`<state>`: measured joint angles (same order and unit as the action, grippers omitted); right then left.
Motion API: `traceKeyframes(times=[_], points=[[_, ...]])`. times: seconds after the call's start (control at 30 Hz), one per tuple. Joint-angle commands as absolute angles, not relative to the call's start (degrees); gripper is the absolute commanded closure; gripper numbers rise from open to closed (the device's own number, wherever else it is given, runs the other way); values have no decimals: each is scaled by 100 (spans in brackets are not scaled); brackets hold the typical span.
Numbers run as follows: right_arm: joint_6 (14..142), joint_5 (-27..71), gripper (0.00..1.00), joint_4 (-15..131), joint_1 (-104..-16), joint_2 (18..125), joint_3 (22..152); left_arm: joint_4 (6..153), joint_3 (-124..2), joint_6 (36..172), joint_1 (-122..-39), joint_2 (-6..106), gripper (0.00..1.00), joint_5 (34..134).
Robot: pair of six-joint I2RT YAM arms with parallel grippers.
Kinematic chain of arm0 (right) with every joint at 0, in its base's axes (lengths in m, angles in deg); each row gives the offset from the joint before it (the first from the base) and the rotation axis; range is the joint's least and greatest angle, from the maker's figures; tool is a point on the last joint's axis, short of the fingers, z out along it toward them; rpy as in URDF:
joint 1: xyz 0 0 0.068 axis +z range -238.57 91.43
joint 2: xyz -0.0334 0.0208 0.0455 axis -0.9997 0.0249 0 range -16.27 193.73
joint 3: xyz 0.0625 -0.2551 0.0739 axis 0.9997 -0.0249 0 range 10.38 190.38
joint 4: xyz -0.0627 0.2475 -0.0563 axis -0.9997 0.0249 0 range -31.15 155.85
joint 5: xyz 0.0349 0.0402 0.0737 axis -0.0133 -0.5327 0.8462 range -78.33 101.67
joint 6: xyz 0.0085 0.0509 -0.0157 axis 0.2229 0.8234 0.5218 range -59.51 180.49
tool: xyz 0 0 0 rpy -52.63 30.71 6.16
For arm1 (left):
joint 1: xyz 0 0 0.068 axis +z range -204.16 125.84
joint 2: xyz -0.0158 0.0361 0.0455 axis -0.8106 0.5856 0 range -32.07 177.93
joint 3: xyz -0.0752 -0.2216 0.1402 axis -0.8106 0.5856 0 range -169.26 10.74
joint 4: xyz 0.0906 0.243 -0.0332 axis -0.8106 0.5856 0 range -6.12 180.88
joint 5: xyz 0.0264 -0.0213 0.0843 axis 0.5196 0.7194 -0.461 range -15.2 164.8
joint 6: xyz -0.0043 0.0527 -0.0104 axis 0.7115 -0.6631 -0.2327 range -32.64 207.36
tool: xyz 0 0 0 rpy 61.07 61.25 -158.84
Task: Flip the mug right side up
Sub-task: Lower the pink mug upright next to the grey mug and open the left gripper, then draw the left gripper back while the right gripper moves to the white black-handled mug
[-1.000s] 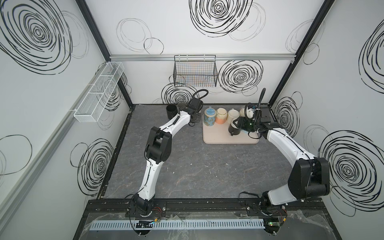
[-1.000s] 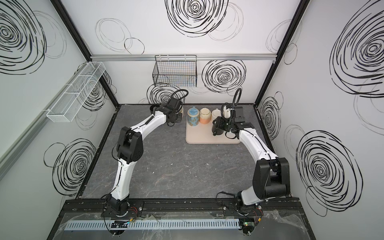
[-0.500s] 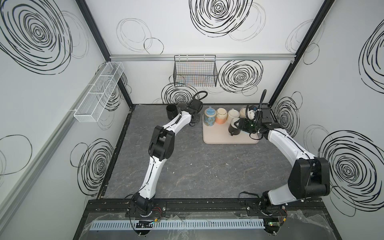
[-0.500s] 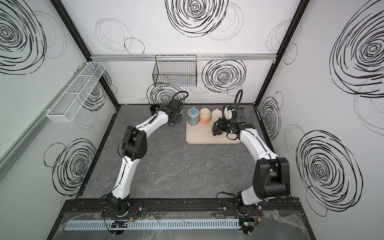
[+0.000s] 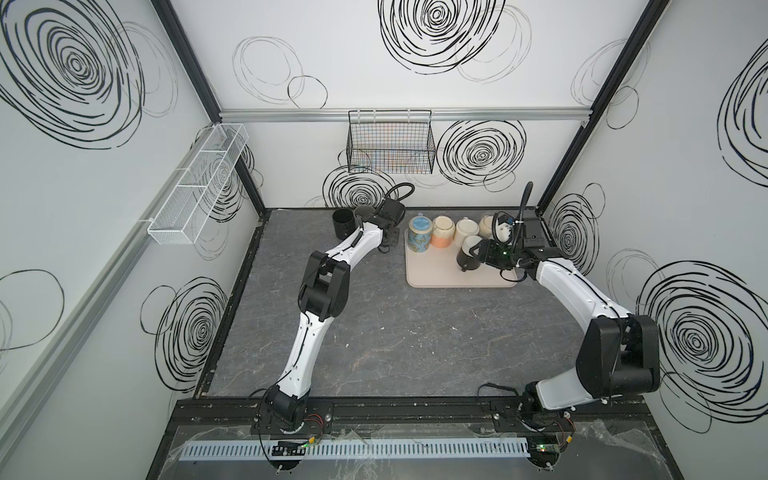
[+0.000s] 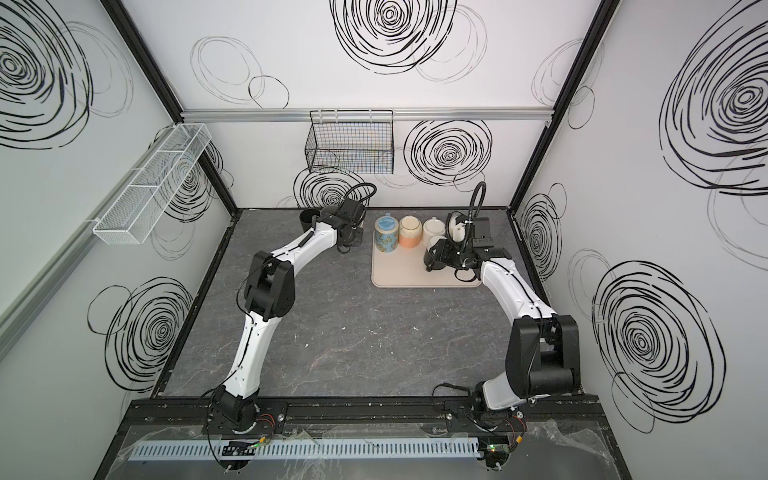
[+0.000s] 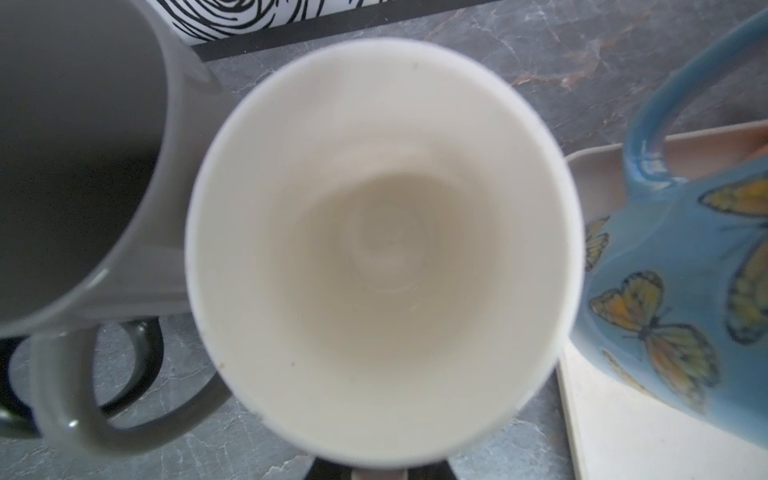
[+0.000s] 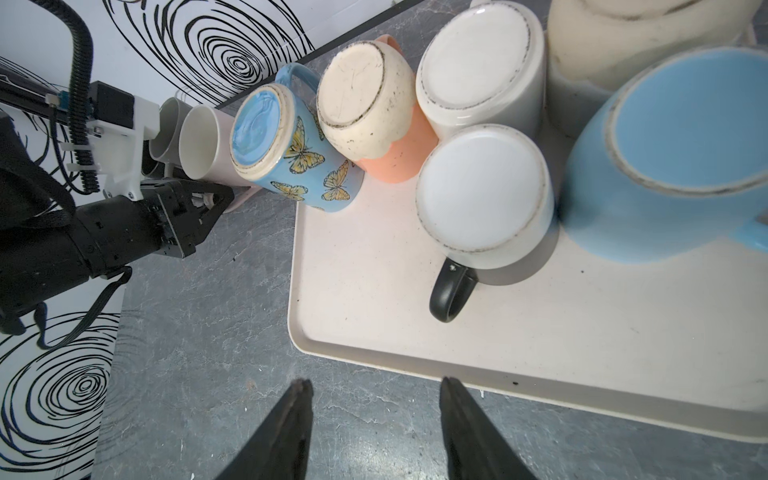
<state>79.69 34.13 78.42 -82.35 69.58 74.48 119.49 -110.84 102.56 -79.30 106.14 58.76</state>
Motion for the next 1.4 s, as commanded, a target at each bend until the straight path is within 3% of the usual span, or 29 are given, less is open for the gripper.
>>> traceKeyframes(times=[0.0,0.2,0.83,1.37], points=[[7883,3461,47,7963,-8262,6761,7403,11578,-11345,10317,-7833,10686,75,5650],[7871,3461,47,7976,-8268,6784,7424,11566,-11345,10343,-7822,10680,68,5670],[7913,3430,47,8080,-8268,6799,7474,11611,-11338,10344,-7811,10369,59,5695],[8061,2229,43,8863,-8046,7167,7718,11068,-9865,10322,-7790,8764,50,6247]])
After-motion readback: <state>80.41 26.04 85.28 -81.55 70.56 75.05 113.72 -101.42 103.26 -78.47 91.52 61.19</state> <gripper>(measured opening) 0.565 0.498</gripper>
